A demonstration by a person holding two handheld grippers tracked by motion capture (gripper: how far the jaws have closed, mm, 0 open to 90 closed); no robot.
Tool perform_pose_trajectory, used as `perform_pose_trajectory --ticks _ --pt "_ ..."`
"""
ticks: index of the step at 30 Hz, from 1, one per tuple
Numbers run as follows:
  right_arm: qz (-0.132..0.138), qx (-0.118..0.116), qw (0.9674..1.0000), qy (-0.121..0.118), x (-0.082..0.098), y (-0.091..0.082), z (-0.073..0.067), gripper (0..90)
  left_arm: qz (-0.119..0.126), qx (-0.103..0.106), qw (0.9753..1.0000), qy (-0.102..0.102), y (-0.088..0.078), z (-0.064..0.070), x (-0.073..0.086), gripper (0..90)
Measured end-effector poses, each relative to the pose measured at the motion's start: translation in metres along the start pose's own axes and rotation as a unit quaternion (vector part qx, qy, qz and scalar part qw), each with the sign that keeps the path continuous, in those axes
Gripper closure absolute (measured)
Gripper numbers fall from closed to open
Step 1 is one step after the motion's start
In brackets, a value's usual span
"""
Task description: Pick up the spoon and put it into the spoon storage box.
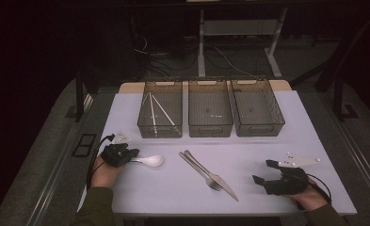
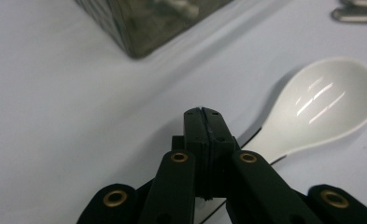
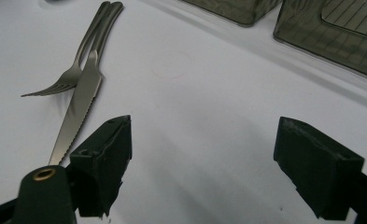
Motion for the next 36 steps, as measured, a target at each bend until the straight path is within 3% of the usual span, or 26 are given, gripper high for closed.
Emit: perform_pose_trajectory --ticks 5,9,16,23,36 --pt "0.0 0.001 1.0 -0.001 0.0 0.0 0.0 19.4 0.03 0.029 0.999 -0.015 -0.009 0.005 -0.005 75.6" --pt "-0.002 -0.002 1.0 -0.002 0.0 0.0 -0.001 19.4 0.043 0.048 0.9979 -0.013 -0.012 0.012 -0.007 64.3" --pt "-0.002 -0.001 1.0 -0.002 0.0 0.0 -0.001 19.4 0.042 0.09 0.995 -0.005 -0.01 0.022 -0.008 45.5" --pt "-0.003 -0.003 1.0 0.0 0.0 0.001 -0.002 19.4 0.04 0.112 0.9928 0.003 -0.005 0.03 -0.008 39.6" --pt "-0.008 0.004 0.9999 0.008 0.0 0.003 -0.002 11.9 0.021 0.116 0.9929 0.014 0.013 0.041 -0.006 34.4"
Point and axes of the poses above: each handheld gripper's, and its own axes: y roughly forward along the jaws, x roughly out of its underside, z roughly to its right, the point moved 3 cm from there along y, roughly forward along the jaws, and after that the axes turned 15 degrees about -y, right-handed, at the moved point
